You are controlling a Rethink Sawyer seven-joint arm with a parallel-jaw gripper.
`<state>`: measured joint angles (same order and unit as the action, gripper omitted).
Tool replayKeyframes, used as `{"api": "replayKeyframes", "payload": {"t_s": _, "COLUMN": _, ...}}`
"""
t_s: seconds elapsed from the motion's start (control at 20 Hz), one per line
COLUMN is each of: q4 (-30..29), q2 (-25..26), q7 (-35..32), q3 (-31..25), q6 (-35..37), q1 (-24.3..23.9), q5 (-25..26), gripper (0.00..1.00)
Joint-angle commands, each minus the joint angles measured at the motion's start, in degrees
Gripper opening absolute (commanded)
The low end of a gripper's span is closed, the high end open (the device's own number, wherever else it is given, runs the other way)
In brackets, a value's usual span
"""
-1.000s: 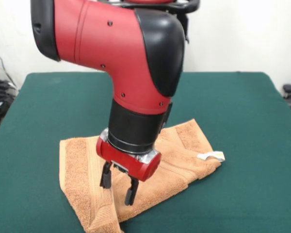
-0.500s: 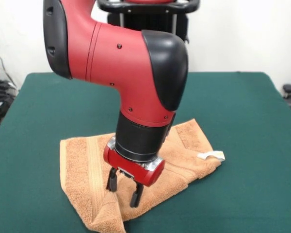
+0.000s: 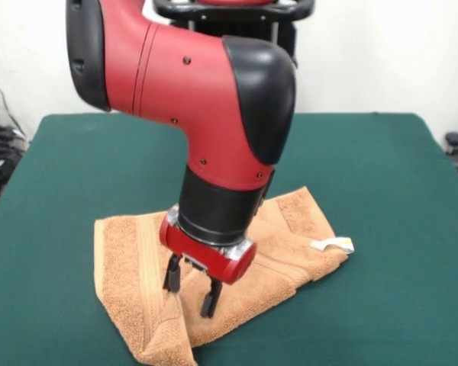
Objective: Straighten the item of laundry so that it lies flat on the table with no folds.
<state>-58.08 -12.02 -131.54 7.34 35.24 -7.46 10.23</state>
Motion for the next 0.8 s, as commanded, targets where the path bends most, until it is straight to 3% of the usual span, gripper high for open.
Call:
{"api": "replayKeyframes", "payload": {"t_s": 0.05, "q4": -11.0, "q2": -6.4, "q7": -10.8, "q3": 0.8, "q6": 4.2, "q1": 4.6, "q5": -2.7, "gripper": 1.00}}
{"api": "replayKeyframes", "payload": {"t_s": 0.5, "q4": -16.8, "q2": -7.4, "q7": -14.6, "q3": 2.1, "q6": -1.3, "q1": 7.8, "q5": -3.8, "gripper": 1.00}}
{"api": "replayKeyframes", "payload": {"t_s": 0.8, "q4": -17.5, "q2": -5.1, "q7": -13.7, "q3": 0.3, "q6": -3.5, "q1": 6.3, "q5": -6.2, "gripper": 1.00}}
